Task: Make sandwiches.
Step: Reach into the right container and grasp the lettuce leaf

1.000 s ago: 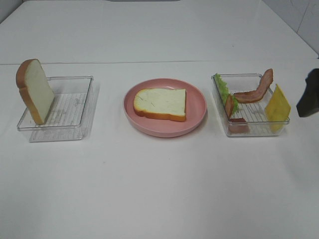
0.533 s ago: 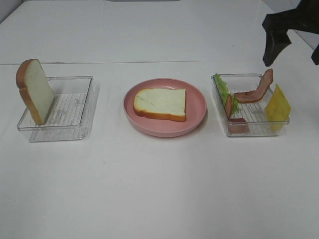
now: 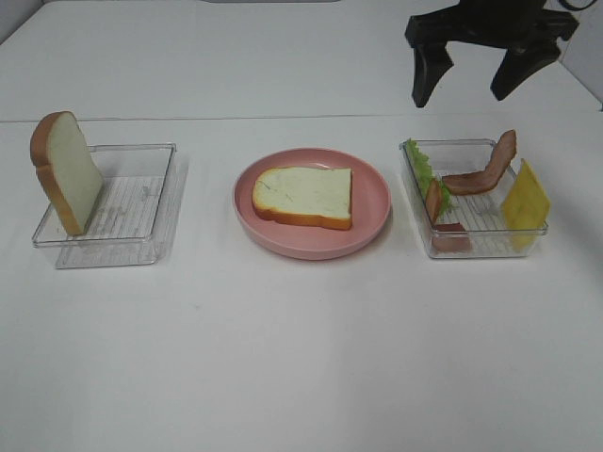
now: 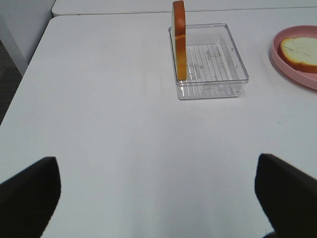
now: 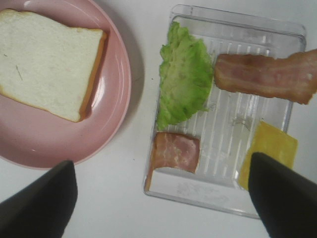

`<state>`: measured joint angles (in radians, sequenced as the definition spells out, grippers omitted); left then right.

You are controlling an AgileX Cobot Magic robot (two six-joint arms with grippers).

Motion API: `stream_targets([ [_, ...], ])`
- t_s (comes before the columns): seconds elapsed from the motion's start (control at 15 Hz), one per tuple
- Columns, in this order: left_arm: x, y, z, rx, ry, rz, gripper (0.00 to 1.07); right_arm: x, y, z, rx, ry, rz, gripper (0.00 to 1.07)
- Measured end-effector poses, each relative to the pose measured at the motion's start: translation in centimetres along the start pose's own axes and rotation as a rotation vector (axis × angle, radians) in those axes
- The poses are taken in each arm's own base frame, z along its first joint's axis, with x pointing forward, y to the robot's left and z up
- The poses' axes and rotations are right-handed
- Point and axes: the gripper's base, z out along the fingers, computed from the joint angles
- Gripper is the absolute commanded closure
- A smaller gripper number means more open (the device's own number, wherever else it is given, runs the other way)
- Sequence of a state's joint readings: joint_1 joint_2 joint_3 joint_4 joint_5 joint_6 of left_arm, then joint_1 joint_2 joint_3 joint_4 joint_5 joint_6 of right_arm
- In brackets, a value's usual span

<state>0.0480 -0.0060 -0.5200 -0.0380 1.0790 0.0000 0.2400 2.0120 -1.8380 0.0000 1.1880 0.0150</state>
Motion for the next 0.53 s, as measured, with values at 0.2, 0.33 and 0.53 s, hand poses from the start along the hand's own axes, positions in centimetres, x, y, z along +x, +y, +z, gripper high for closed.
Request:
stream_targets([
  [0.2, 0.0, 0.0, 0.0, 0.000, 0.000, 0.000, 0.06, -1.3, 0.4, 3.9, -0.008, 0.021, -0.011, 0.18],
  [0.33, 0.0, 0.0, 0.0, 0.000, 0.000, 0.000, 0.06, -2.0, 0.4, 6.3, -0.008, 0.023, -0.019, 0.18],
  [0.53, 0.0, 0.0, 0.0, 0.000, 0.000, 0.000, 0.06, -2.3, 0.4, 9.1, -0.008, 0.044, -0.032, 0.19],
])
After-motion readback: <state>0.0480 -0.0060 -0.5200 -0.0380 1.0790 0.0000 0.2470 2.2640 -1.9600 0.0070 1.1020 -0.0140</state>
